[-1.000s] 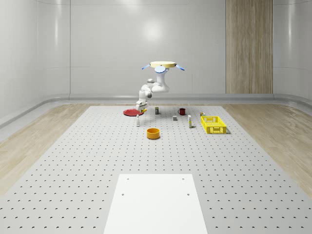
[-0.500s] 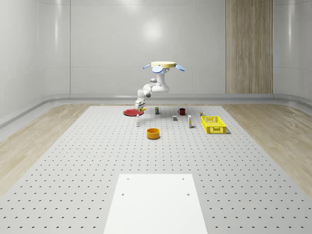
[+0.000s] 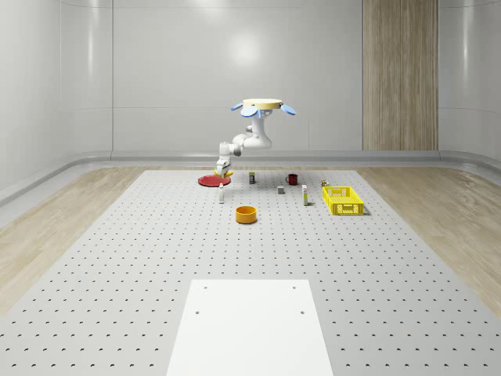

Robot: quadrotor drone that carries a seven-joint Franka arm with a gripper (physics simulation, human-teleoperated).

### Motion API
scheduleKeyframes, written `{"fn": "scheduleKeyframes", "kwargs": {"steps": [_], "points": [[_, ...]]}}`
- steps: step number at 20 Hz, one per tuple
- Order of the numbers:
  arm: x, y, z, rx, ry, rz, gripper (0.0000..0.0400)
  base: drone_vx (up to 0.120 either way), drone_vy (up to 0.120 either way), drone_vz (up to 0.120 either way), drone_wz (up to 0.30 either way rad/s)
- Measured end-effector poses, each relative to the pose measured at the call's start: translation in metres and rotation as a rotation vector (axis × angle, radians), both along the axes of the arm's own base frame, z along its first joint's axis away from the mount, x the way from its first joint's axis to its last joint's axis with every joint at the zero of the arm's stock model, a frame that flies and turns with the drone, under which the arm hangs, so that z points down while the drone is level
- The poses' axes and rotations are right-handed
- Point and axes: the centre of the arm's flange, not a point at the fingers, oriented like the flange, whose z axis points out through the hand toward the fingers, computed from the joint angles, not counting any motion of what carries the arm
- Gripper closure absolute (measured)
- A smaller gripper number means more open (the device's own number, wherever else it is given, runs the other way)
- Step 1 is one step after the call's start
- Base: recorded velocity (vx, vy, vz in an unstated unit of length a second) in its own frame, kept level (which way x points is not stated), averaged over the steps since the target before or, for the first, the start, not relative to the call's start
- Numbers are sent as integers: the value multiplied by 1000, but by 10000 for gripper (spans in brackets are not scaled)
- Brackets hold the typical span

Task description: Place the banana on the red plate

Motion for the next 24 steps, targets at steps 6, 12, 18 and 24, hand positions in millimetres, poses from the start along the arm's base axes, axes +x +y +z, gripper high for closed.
{"fn": "scheduleKeyframes", "kwargs": {"steps": [6,12,18,24], "points": [[0,0,0,1,-1,-180,210,0,0,0,-300],[0,0,0,1,-1,-360,210,0,0,0,-300],[0,0,0,2,-2,-540,210,0,0,0,-300],[0,0,0,3,-2,-721,210,0,0,0,-300]]}}
